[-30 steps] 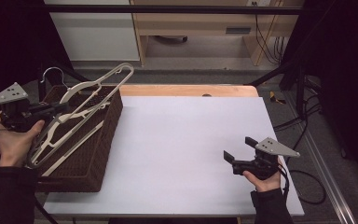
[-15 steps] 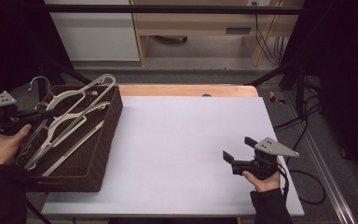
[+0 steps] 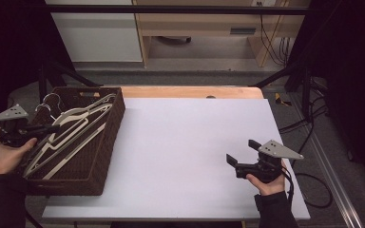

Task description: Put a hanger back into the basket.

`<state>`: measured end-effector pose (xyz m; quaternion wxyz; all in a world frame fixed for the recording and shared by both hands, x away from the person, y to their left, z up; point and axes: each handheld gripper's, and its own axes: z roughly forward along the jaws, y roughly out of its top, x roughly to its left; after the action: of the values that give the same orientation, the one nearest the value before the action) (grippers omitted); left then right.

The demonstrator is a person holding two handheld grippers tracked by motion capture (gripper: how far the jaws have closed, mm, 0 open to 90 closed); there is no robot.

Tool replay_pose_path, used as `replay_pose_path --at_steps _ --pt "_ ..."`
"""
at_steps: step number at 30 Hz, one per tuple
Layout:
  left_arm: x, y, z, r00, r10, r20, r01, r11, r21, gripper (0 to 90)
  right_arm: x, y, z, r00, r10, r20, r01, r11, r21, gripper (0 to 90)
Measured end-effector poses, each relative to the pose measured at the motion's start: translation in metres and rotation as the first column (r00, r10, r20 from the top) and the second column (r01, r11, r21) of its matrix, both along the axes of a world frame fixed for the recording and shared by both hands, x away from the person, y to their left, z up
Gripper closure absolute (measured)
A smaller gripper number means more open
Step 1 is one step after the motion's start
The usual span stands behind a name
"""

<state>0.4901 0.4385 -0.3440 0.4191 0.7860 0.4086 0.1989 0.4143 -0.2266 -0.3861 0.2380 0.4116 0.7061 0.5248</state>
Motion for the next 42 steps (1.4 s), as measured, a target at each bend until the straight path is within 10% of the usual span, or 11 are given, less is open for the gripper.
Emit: replay_pose_path --at_steps 16,29,42 --pt "0.008 0.0 -0.033 0.9762 0.153 -0.154 -0.157 0.9875 -0.014 82.0 0.0 0.001 0.0 1.0 0.003 0.003 -0.003 1.0 -0.002 4.1" --pt "-0.035 0.007 -0.01 0.9625 0.267 0.047 -0.26 0.9586 -0.116 50.8 0.0 0.002 0.0 1.0 0.003 0.0 -0.003 1.0 -0.004 4.0" --pt "-0.073 -0.071 0.005 0.9667 0.096 0.237 -0.04 0.9729 -0.228 24.8 -0.002 -0.002 0.0 0.9998 0.016 0.011 -0.016 1.0 0.005 3.4"
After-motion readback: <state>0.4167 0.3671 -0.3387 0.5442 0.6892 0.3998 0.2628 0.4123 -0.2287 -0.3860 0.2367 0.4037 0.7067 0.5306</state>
